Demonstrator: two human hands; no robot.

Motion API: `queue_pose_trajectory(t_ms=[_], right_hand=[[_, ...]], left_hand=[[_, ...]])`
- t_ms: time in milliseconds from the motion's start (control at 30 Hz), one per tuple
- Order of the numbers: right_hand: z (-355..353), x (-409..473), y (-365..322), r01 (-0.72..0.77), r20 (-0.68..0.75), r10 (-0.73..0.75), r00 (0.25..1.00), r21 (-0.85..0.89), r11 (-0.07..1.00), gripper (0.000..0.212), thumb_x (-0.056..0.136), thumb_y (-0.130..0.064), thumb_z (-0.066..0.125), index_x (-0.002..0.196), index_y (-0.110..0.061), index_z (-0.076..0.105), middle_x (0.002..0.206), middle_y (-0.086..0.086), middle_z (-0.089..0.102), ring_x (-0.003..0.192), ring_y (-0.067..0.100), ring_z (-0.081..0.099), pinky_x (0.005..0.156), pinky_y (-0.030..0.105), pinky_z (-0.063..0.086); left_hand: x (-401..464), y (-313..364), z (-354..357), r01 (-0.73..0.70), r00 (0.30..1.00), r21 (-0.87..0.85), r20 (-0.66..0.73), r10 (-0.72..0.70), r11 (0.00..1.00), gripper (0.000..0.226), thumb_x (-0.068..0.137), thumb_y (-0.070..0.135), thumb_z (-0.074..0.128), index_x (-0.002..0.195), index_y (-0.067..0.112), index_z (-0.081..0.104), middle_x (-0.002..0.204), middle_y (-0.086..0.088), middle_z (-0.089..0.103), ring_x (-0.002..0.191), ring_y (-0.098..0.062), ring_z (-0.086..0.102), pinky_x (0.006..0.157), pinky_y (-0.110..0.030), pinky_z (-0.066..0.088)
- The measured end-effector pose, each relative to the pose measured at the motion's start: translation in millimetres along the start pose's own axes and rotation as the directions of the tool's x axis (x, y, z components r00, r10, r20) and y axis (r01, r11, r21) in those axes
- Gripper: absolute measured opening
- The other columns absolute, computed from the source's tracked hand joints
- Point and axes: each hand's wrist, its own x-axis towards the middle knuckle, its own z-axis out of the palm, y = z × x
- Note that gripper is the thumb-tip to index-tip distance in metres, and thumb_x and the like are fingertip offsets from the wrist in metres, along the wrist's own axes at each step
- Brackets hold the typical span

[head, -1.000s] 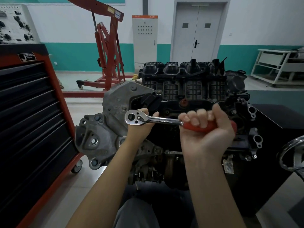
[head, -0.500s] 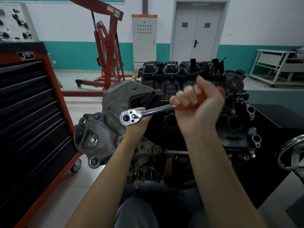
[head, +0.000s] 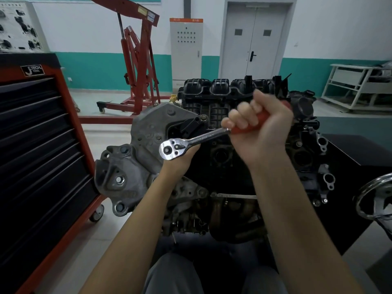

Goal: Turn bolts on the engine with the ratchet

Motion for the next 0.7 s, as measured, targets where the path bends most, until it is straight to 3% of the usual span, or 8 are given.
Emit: queue_pose_trajectory(t_ms=[100, 167, 267, 367, 467, 600, 700], right_hand=[[12.8, 22.3, -6.3, -0.114, 0.035, 0.118, 0.992, -0.085, 0.99, 0.04, 0.089, -0.011, 0.042, 0.049, -0.016, 0.037, 0.04, -0.004, 0.028, 0.037, 0.012, 0.027, 0.043, 0.02, 0.034], [16.3, 24.4, -4.1, -0.121, 0.013, 0.123, 0.992, -0.082, 0.989, 0.04, 0.089, -0.011, 0.042, 0.05, -0.016, 0.037, 0.04, -0.004, 0.028, 0.037, 0.012, 0.026, 0.043, 0.02, 0.033], [6.0, 3.2, 8.1, -0.013, -0.075, 0.015, 0.997, 0.025, 1.0, 0.035, 0.086, -0.01, 0.045, 0.053, -0.017, 0.036, 0.041, -0.005, 0.028, 0.038, 0.012, 0.027, 0.044, 0.02, 0.034], [-10.3, -32.8, 22.1, 0.153, -0.155, -0.13, 0.979, 0.152, 0.976, 0.028, 0.077, -0.014, 0.049, 0.052, -0.017, 0.037, 0.043, -0.004, 0.03, 0.04, 0.013, 0.031, 0.046, 0.023, 0.038], [-18.6, -61.7, 38.3, 0.244, -0.217, -0.196, 0.956, 0.221, 0.944, 0.029, 0.078, -0.017, 0.05, 0.051, -0.017, 0.04, 0.045, -0.001, 0.033, 0.044, 0.016, 0.037, 0.052, 0.028, 0.045], [-16.0, -69.7, 49.6, 0.277, -0.194, -0.239, 0.952, 0.2, 0.94, 0.028, 0.078, -0.017, 0.049, 0.051, -0.016, 0.04, 0.045, -0.001, 0.034, 0.045, 0.017, 0.039, 0.055, 0.03, 0.046], [-9.6, -47.9, 35.7, 0.234, -0.156, -0.212, 0.965, 0.139, 0.962, 0.032, 0.08, -0.014, 0.047, 0.05, -0.018, 0.039, 0.042, -0.003, 0.031, 0.04, 0.015, 0.033, 0.049, 0.025, 0.041]], left_hand=[[-0.1, 2.0, -1.6, -0.005, 0.997, 0.018, 0.071, 0.004, 1.0, 0.041, 0.081, 0.033, 0.066, 0.05, 0.03, 0.039, 0.05, 0.018, 0.039, 0.048, 0.0, 0.038, 0.05, -0.013, 0.034], [-1.1, 2.5, -1.6, 0.0, 0.993, 0.012, 0.116, -0.001, 1.0, 0.039, 0.078, 0.037, 0.063, 0.045, 0.031, 0.043, 0.048, 0.019, 0.039, 0.047, 0.002, 0.039, 0.05, -0.009, 0.034], [-1.9, 2.5, -1.0, 0.005, 0.998, -0.069, 0.057, -0.001, 0.998, 0.03, 0.08, 0.027, 0.065, 0.052, 0.029, 0.056, 0.052, 0.018, 0.049, 0.052, 0.003, 0.046, 0.059, -0.015, 0.041], [-0.5, 9.1, 0.0, -0.13, 0.99, -0.044, 0.043, 0.132, 0.991, 0.046, 0.083, 0.017, 0.067, 0.051, 0.026, 0.036, 0.045, 0.016, 0.035, 0.044, 0.0, 0.031, 0.047, -0.013, 0.028], [0.4, 11.9, 2.6, -0.168, 0.986, 0.027, -0.002, 0.168, 0.985, 0.053, 0.091, 0.013, 0.066, 0.05, 0.018, 0.032, 0.043, 0.015, 0.032, 0.042, -0.003, 0.029, 0.046, -0.017, 0.027], [0.7, 10.1, 1.4, -0.131, 0.991, -0.021, -0.017, 0.131, 0.991, 0.052, 0.096, 0.006, 0.056, 0.05, 0.015, 0.033, 0.041, 0.015, 0.03, 0.039, -0.002, 0.026, 0.044, -0.016, 0.023], [3.3, 6.8, 0.8, -0.081, 0.996, -0.001, -0.045, 0.081, 0.997, 0.049, 0.094, 0.002, 0.058, 0.049, 0.017, 0.042, 0.04, 0.015, 0.04, 0.04, 0.001, 0.038, 0.046, -0.011, 0.032]])
